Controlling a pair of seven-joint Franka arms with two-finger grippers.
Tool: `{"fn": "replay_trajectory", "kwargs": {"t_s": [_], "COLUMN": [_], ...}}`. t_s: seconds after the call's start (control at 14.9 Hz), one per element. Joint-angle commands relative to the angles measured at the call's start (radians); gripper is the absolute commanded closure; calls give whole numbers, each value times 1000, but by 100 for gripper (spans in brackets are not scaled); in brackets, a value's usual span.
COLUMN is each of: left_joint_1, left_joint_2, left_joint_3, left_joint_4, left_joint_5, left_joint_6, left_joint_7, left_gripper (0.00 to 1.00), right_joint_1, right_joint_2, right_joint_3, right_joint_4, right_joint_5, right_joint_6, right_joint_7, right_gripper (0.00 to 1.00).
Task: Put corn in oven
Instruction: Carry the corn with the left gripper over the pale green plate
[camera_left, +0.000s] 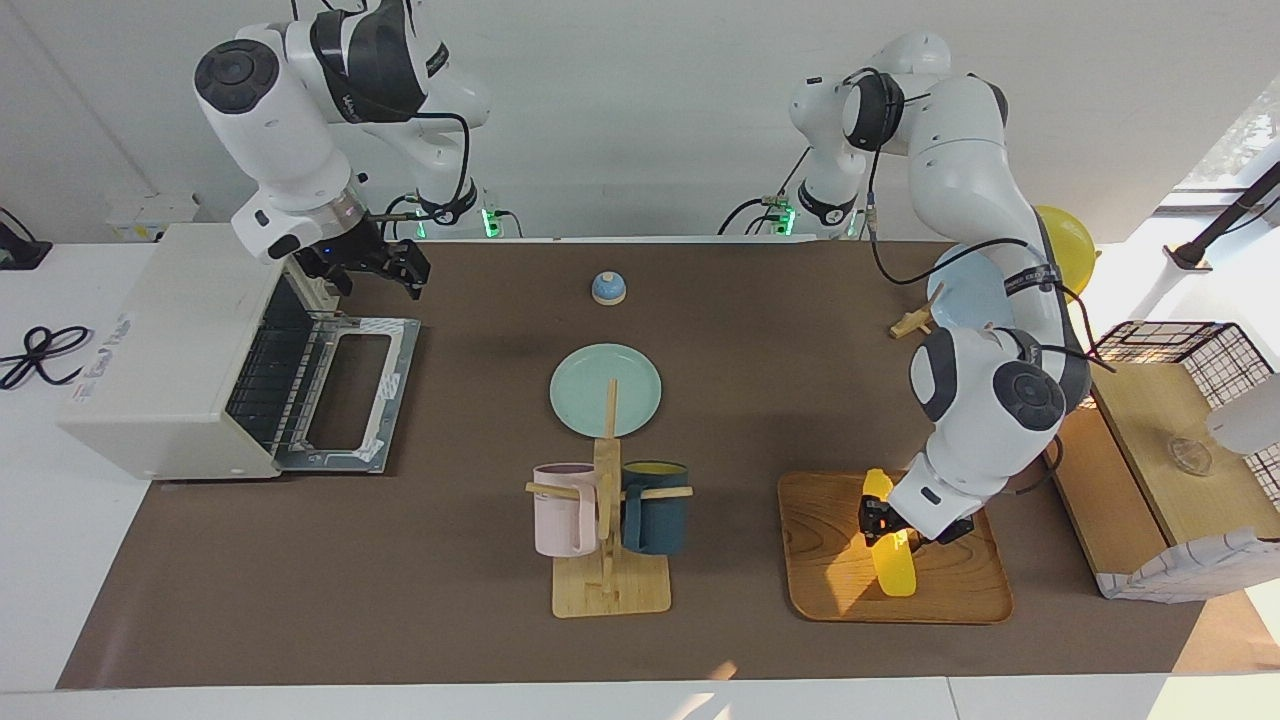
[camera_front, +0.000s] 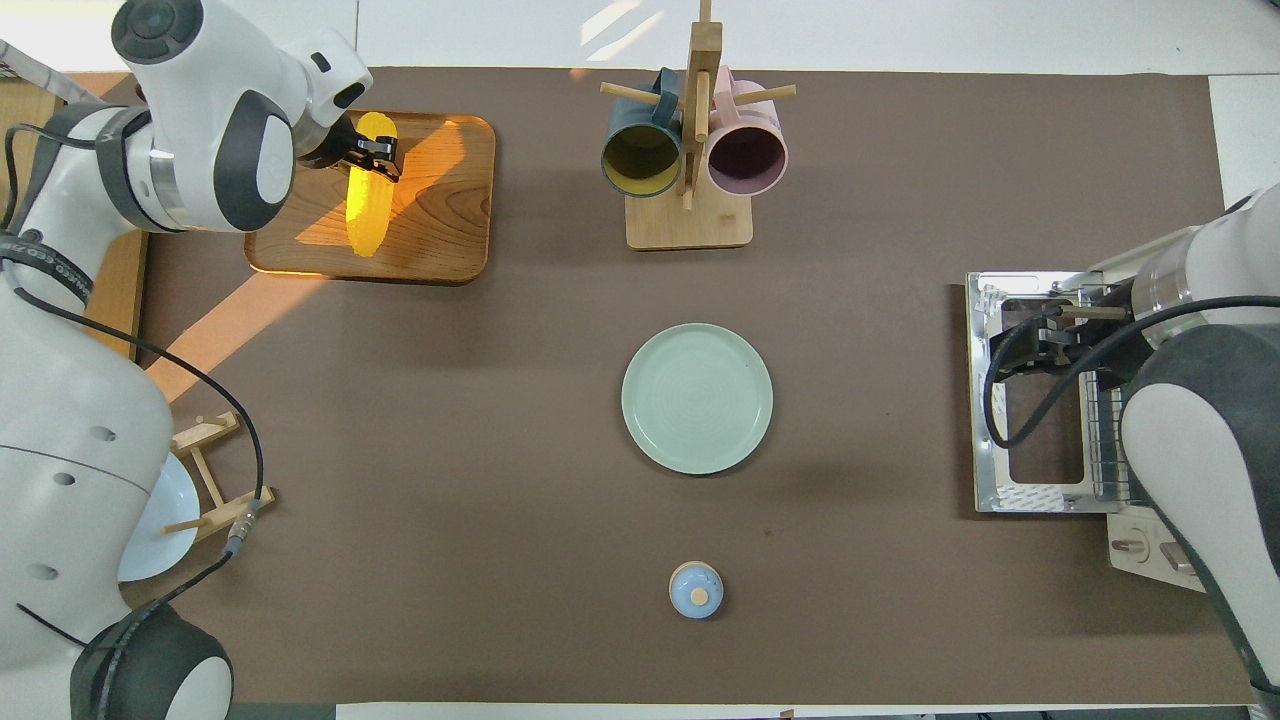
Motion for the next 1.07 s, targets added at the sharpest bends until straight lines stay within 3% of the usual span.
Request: {"fn": "replay_trajectory", "kwargs": {"t_s": [0.0,0.33,0.6,0.8,1.0], "left_joint_1": [-4,-85,-227,-323,-426], "left_joint_2": [-133,-356,-442,-486,-543], "left_joint_3": [9,3,3,3,3], "left_joint_4": [-48,-230,-359,-460,-664], "left_joint_5": [-67,-70,-72,-85,-98], "left_joint_6": [-92,-200,-175,-103,112], "left_joint_7": [-10,-153,-324,-390,-439], "left_gripper": [100,100,100,100,100], "right_joint_1": [-14,-33,-25,-25,-23], "right_joint_2": [3,4,1,1,1], "right_joint_3": [8,6,12,12,14], "right_joint_4": [6,7,7,6,4], "right_joint_5": [12,21,20,20,20], "right_joint_6": [3,5,3,8,11], "right_joint_7": [-7,-21,-13,-19,-21], "right_gripper": [0,0,0,0,0]}}
